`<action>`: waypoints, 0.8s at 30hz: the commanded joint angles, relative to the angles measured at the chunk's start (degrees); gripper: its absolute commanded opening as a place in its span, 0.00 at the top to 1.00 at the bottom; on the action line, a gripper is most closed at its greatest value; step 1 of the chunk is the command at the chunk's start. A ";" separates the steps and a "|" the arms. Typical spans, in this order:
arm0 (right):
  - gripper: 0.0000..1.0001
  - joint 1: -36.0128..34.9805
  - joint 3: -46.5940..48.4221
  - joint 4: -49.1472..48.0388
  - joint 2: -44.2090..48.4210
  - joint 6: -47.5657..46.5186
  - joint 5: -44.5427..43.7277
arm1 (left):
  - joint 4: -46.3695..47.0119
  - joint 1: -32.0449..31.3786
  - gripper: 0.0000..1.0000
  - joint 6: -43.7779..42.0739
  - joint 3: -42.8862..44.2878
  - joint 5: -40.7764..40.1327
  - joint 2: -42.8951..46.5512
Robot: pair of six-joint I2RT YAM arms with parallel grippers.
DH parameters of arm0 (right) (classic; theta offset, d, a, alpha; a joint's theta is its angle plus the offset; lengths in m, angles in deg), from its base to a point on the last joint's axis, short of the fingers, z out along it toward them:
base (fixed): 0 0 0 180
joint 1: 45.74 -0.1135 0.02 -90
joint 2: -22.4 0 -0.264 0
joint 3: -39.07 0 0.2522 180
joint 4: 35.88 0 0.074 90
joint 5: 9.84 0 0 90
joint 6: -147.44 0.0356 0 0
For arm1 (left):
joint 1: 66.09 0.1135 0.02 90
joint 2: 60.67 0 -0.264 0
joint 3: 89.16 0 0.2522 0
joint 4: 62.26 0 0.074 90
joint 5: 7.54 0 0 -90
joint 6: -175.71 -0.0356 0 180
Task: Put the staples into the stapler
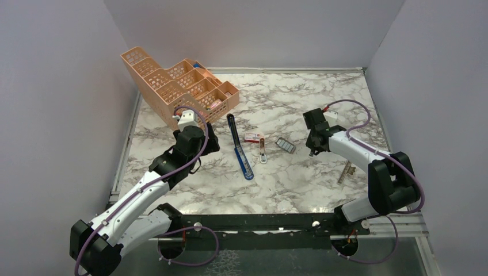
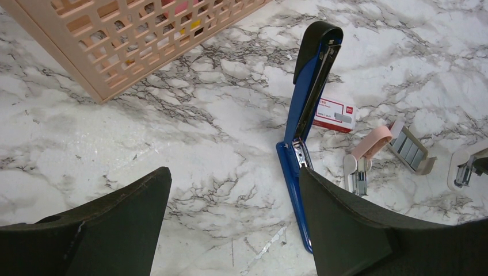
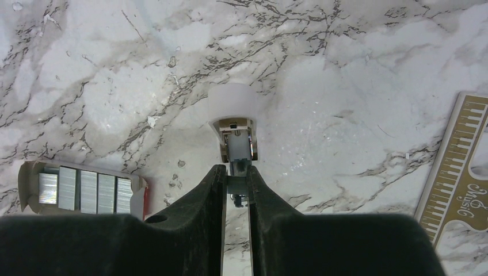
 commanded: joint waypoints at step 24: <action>0.79 1.21 -3.51 -5.23 1.98 -1.09 0.21 | 0.32 0.23 0.17 -0.47 0.01 -0.31 -0.03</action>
